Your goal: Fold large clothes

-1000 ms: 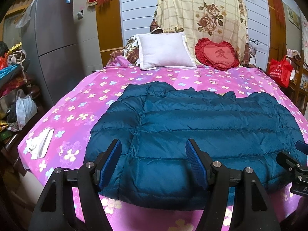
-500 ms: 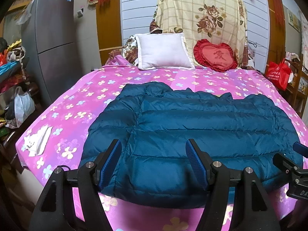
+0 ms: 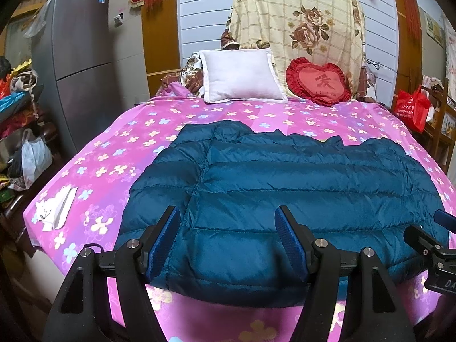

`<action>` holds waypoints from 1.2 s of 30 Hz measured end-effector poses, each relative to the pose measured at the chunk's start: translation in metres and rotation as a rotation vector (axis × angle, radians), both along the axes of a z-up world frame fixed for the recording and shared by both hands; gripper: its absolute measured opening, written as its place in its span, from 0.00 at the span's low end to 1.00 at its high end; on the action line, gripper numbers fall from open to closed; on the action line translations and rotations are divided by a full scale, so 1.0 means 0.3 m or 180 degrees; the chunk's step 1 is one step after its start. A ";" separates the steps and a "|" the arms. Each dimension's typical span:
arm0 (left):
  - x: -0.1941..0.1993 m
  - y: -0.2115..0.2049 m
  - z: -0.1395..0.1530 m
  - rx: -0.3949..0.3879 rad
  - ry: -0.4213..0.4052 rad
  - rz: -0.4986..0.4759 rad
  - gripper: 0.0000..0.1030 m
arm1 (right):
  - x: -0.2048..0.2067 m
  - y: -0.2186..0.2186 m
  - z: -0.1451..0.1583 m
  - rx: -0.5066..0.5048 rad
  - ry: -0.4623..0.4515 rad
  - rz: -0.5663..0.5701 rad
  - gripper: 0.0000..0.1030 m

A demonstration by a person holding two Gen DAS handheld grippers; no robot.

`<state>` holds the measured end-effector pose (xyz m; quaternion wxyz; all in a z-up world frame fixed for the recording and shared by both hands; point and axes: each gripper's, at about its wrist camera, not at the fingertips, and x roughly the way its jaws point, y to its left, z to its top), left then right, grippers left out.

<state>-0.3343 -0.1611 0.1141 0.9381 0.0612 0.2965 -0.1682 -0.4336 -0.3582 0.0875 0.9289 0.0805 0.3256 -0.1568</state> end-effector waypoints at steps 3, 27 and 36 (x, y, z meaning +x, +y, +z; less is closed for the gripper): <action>-0.003 -0.002 -0.002 0.0005 -0.0009 0.0019 0.48 | -0.001 -0.003 -0.004 0.0015 0.0002 -0.0004 1.00; -0.015 -0.010 -0.012 0.0009 -0.0020 0.0005 0.48 | -0.001 -0.003 -0.010 0.0027 -0.0002 0.0004 1.00; -0.018 -0.014 -0.013 0.0001 0.0012 0.0000 0.48 | 0.000 0.003 -0.017 0.0025 -0.0007 0.0001 1.00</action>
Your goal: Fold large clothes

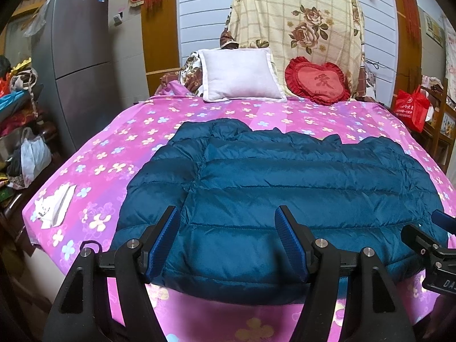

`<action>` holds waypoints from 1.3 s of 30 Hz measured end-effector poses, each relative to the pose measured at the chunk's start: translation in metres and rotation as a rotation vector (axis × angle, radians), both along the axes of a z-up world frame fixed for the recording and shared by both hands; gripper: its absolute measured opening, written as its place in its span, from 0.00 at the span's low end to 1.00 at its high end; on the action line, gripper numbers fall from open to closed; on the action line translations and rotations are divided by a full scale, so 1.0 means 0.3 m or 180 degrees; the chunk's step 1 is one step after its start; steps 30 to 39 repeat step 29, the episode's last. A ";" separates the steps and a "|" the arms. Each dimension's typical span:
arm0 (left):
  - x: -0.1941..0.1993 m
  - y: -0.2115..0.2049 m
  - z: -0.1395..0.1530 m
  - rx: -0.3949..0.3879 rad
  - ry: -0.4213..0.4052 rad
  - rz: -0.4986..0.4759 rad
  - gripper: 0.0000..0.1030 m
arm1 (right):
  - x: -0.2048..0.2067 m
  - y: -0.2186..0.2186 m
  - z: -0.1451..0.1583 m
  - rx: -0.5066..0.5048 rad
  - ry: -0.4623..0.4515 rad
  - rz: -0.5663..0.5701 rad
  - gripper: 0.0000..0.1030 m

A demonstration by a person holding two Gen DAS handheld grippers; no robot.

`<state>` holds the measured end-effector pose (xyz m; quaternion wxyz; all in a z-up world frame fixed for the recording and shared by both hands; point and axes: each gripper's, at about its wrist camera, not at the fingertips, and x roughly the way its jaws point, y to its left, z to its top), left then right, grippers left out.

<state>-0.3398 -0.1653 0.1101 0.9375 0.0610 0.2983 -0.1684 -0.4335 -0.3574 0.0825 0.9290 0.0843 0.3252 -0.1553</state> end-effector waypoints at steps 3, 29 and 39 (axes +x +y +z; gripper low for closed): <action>0.002 -0.003 0.000 0.0001 0.0005 0.0003 0.48 | 0.000 -0.001 0.001 -0.0002 -0.0002 0.0001 1.00; 0.034 -0.016 -0.025 -0.0007 0.0028 -0.0051 0.48 | 0.033 -0.001 -0.026 0.0026 0.0054 0.0024 1.00; 0.034 -0.016 -0.025 -0.0007 0.0028 -0.0051 0.48 | 0.033 -0.001 -0.026 0.0026 0.0054 0.0024 1.00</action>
